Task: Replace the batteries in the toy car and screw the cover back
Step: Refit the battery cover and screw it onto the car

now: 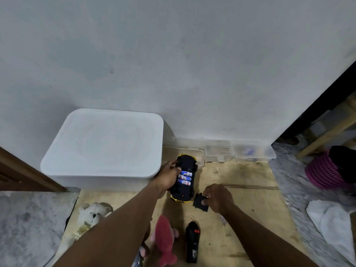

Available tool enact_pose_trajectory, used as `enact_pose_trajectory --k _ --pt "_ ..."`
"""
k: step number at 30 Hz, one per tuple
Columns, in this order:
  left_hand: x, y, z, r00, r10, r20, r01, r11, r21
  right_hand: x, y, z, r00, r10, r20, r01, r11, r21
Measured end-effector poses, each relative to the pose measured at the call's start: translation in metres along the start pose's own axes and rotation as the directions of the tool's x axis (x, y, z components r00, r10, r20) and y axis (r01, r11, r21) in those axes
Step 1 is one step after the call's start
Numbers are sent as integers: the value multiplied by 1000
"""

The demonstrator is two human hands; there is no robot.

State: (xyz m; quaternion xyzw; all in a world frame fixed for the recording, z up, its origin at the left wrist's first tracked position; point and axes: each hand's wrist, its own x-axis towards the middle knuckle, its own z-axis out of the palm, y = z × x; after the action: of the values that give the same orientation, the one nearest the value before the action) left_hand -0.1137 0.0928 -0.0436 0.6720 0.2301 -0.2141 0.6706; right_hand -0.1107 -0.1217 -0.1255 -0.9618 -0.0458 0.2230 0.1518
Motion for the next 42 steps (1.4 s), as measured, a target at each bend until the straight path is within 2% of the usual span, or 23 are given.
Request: enact_pose_trajectory --k 7,9,11,13,16,19,21,22,24,27,29,36,42 --pt "0 -4 0 1000 -6 -1 6 1000 1 2 2 -5 999 -22 27 19 994 104" --pt "0 -3 0 1000 -5 -2 5 1000 -5 4 2 -9 996 -45 74 29 979 203" --pt "-1 -3 1 1000 -1 -2 1 1000 -22 1 0 -17 990 -32 136 -21 929 369" --pt "-3 -2 1 1000 3 1 -3 999 -45 -5 -4 -32 985 -49 164 -43 854 518" --pt "-6 0 1 1000 8 20 -6 994 -107 -8 -4 -68 998 -58 34 17 706 708" --pt "-10 4 4 999 13 35 -6 983 -185 -6 -7 -107 999 25 -38 22 463 886" --pt "-13 6 8 999 23 27 -17 980 -196 -6 -11 -125 997 51 -50 28 353 935" --pt "-14 6 10 999 29 21 -25 981 -193 -6 -13 -129 997 46 -59 40 344 938" --pt "-14 7 13 999 45 21 -41 982 -186 -10 -20 -132 997 0 -79 73 374 925" --pt "-16 6 17 997 57 44 -48 983 -179 -16 -32 -123 981 -96 -171 196 506 840" --pt "-17 6 19 996 71 52 -61 984 -168 -19 -38 -116 964 -134 -230 266 550 792" --pt "-19 9 21 990 124 65 -112 981 -156 -20 -47 -107 935 -216 -281 353 621 700" --pt "-22 6 19 989 121 81 -105 978 -179 -16 -46 -110 917 -189 -352 389 628 674"
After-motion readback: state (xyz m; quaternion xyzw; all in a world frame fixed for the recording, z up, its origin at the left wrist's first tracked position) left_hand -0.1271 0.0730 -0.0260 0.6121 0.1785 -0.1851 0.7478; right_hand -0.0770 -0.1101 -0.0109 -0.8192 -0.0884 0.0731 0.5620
